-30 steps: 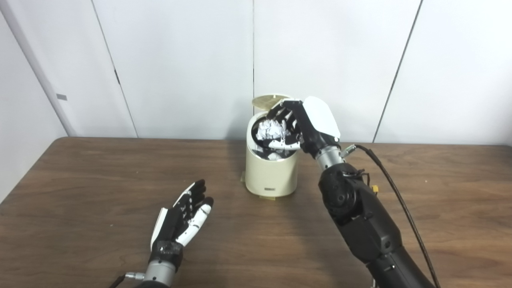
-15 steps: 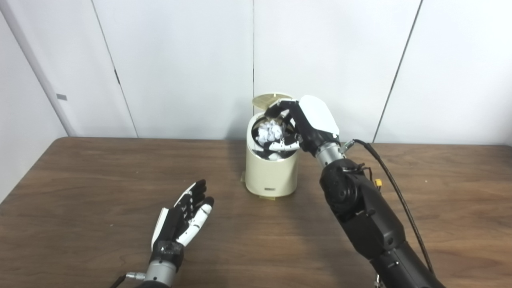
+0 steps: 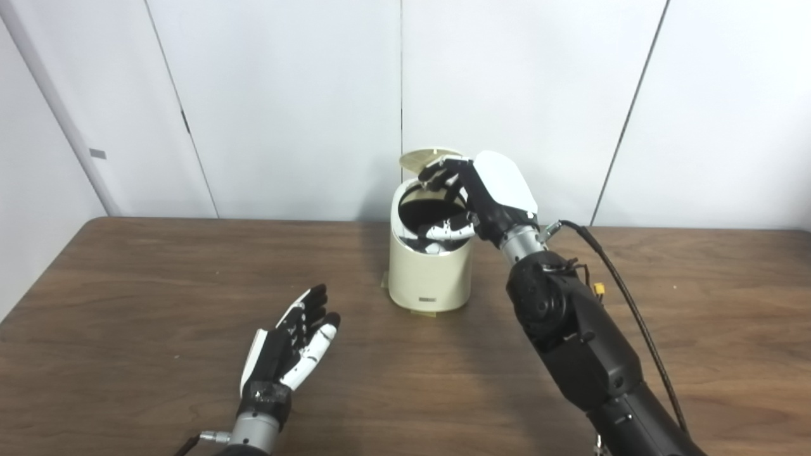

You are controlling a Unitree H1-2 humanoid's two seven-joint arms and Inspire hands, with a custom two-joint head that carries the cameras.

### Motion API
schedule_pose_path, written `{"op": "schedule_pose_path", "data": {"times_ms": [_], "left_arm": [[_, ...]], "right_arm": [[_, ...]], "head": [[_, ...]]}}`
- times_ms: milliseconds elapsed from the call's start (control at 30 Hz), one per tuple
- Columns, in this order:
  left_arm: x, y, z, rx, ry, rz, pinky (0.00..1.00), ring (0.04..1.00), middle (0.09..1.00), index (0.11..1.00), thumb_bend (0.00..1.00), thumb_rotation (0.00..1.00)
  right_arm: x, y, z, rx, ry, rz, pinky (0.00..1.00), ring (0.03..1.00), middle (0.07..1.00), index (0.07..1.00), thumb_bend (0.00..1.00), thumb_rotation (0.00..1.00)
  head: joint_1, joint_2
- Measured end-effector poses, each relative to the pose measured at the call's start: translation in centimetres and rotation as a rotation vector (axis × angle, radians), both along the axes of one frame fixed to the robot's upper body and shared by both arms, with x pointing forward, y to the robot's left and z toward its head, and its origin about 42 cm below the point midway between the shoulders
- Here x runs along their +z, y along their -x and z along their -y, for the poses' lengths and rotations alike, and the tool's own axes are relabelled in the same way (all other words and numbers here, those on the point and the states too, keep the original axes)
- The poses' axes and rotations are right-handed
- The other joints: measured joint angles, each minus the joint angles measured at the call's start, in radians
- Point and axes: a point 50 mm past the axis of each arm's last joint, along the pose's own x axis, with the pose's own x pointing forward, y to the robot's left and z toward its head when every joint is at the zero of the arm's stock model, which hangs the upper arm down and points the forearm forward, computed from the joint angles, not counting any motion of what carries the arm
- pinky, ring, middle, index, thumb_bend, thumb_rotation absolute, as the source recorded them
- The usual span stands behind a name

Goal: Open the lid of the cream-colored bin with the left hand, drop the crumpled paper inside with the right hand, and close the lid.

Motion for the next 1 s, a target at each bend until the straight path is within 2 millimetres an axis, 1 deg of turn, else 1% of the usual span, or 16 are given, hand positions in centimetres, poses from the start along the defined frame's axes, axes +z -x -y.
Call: {"op": "schedule_pose_path", "data": {"times_ms": [67,100,133,167,200,267,333,400,500,633,833,867,933,1000], "left_arm": [[0.0,0.0,0.0,0.0,0.0,0.0,0.9,0.92,0.923,0.961,0.54,0.51],[0.0,0.0,0.0,0.0,0.0,0.0,0.9,0.92,0.924,0.962,0.54,0.51],[0.0,0.0,0.0,0.0,0.001,0.0,0.9,0.92,0.924,0.961,0.54,0.51],[0.0,0.0,0.0,0.0,0.001,0.0,0.91,0.922,0.925,0.962,0.54,0.51],[0.0,0.0,0.0,0.0,0.001,0.0,0.91,0.923,0.925,0.963,0.54,0.51],[0.0,0.0,0.0,0.0,0.002,0.0,0.91,0.925,0.925,0.964,0.53,0.5],[0.0,0.0,0.0,0.0,0.003,0.0,0.91,0.923,0.923,0.964,0.53,0.5],[0.0,0.0,0.0,-0.001,0.003,0.0,0.91,0.922,0.922,0.964,0.53,0.5],[0.0,0.0,0.0,-0.001,0.002,0.0,0.92,0.924,0.922,0.965,0.54,0.5],[0.0,0.0,0.1,-0.002,-0.003,0.001,0.93,0.926,0.919,0.962,0.56,0.52],[-0.1,-0.1,-0.1,-0.002,-0.012,0.001,0.95,0.932,0.921,0.96,0.54,0.53],[-0.2,-0.1,-0.1,-0.002,-0.014,0.002,0.95,0.933,0.919,0.958,0.54,0.53],[-0.1,-0.2,-0.2,-0.003,-0.017,0.002,0.96,0.938,0.921,0.958,0.54,0.54],[-0.1,-0.2,-0.3,-0.004,-0.021,0.003,0.96,0.94,0.924,0.961,0.54,0.53]], "right_arm": [[0.1,0.0,0.0,0.002,-0.002,0.002,0.47,0.524,0.595,0.623,0.88,0.0],[0.1,0.1,0.0,0.005,-0.005,0.003,0.47,0.519,0.591,0.616,0.87,0.0],[0.1,0.1,0.0,0.008,-0.009,0.005,0.46,0.501,0.54,0.603,0.72,0.0],[0.1,0.1,0.0,0.01,-0.015,0.007,0.44,0.445,0.524,0.577,0.62,0.0],[0.1,0.3,0.2,0.012,-0.028,0.013,0.42,0.412,0.515,0.551,0.56,0.0],[-0.3,0.6,0.4,0.009,-0.05,0.033,0.36,0.394,0.51,0.52,0.51,0.0],[-0.7,1.0,0.6,0.005,-0.066,0.049,0.33,0.391,0.518,0.496,0.5,0.0],[-0.9,1.1,0.7,0.004,-0.077,0.064,0.33,0.391,0.522,0.488,0.5,0.0],[-0.8,1.2,0.9,0.002,-0.1,0.087,0.31,0.383,0.512,0.476,0.5,0.0],[-0.3,1.4,1.4,0.005,-0.136,0.116,0.32,0.392,0.524,0.49,0.5,0.0],[1.2,2.8,2.1,0.014,-0.183,0.175,0.32,0.395,0.524,0.489,0.5,0.0],[1.2,2.9,2.2,0.014,-0.188,0.177,0.31,0.392,0.52,0.479,0.5,0.0],[1.4,3.4,2.6,0.016,-0.205,0.183,0.32,0.395,0.523,0.489,0.5,0.0],[1.4,3.9,3.2,0.012,-0.226,0.185,0.32,0.399,0.521,0.487,0.5,0.0]], "head": [[0.0,0.0],[0.0,0.006],[-0.002,0.005],[-0.003,0.006],[-0.003,0.006],[-0.003,0.006],[-0.003,0.006],[-0.002,0.003],[0.002,0.003],[0.002,0.002],[-0.011,-0.008],[-0.011,-0.008],[-0.017,-0.008],[-0.021,-0.008]]}}
